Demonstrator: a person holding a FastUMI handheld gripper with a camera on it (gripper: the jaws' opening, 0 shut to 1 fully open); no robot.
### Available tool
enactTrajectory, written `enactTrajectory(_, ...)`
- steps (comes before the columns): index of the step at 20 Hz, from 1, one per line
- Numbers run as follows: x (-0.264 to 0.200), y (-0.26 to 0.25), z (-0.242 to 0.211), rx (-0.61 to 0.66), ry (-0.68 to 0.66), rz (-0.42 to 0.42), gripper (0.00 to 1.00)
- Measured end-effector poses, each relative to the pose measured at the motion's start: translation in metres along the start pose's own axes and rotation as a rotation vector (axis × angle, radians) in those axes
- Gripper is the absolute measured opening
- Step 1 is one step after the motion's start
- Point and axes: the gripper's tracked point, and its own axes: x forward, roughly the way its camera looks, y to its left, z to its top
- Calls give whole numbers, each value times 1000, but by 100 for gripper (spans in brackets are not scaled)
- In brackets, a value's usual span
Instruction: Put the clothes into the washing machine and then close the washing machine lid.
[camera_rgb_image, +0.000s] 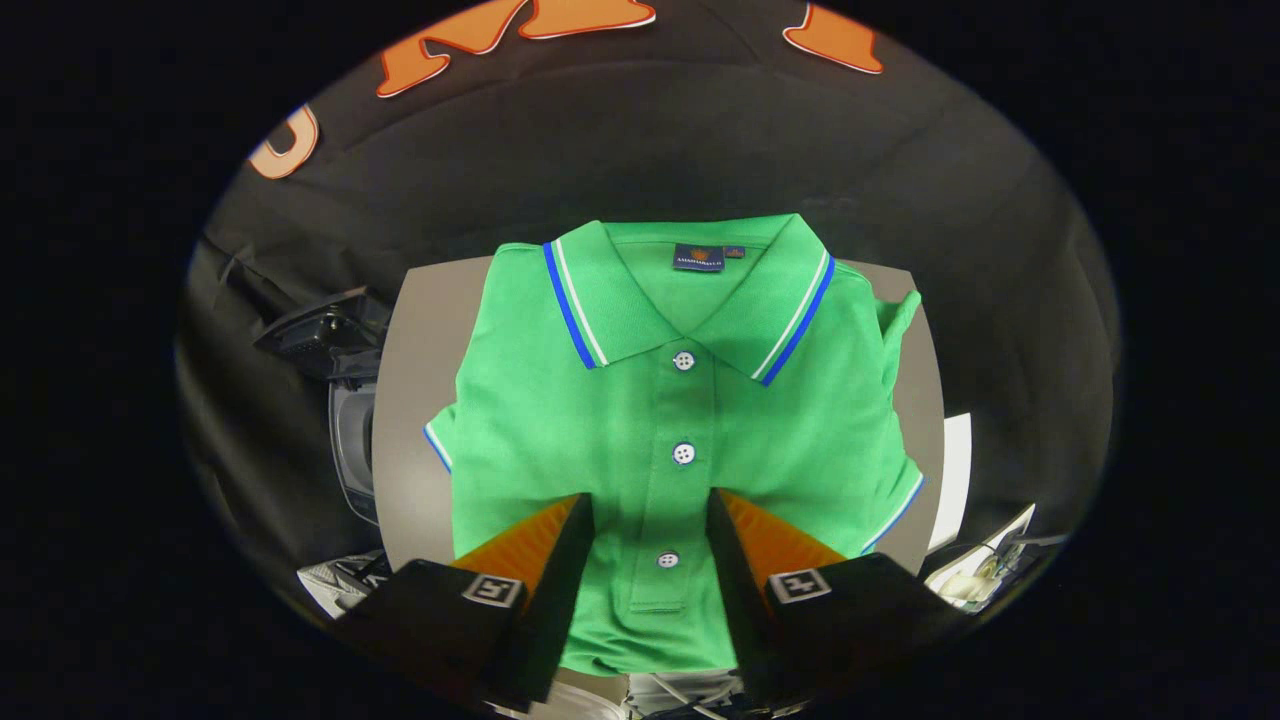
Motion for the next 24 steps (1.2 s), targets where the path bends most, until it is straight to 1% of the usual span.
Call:
enactTrajectory(2, -1, -9, 0, -5, -3, 9, 51)
enactTrajectory(4, -5, -7, -2, -19, -9, 17, 31)
enactTrajectory(5, -7, -5, 3, -29, -28, 33, 24)
enactTrajectory(7, -12, -5, 3, 8, -89, 55, 14)
enactTrajectory(8, -14, -5, 2, 24, -148, 93, 9)
enactTrajectory(10, -14, -5, 3, 51, -320, 192, 9)
enactTrajectory(12, -21, -5, 8, 151, -531, 299, 8)
enactTrajectory(14, -28, -5, 4, 207, -712, 392, 8)
enactTrajectory(16, -38, -7, 7, 219, -852, 456, 8)
enactTrajectory(19, -75, -11, 18, 230, -1071, 553, 8)
enactTrajectory(21, -98, -17, 25, 208, -1169, 581, 8)
enactTrajectory(23, -113, -13, 17, 193, -1198, 604, 8)
enactTrajectory(24, -125, -13, 7, 192, -1209, 600, 8)
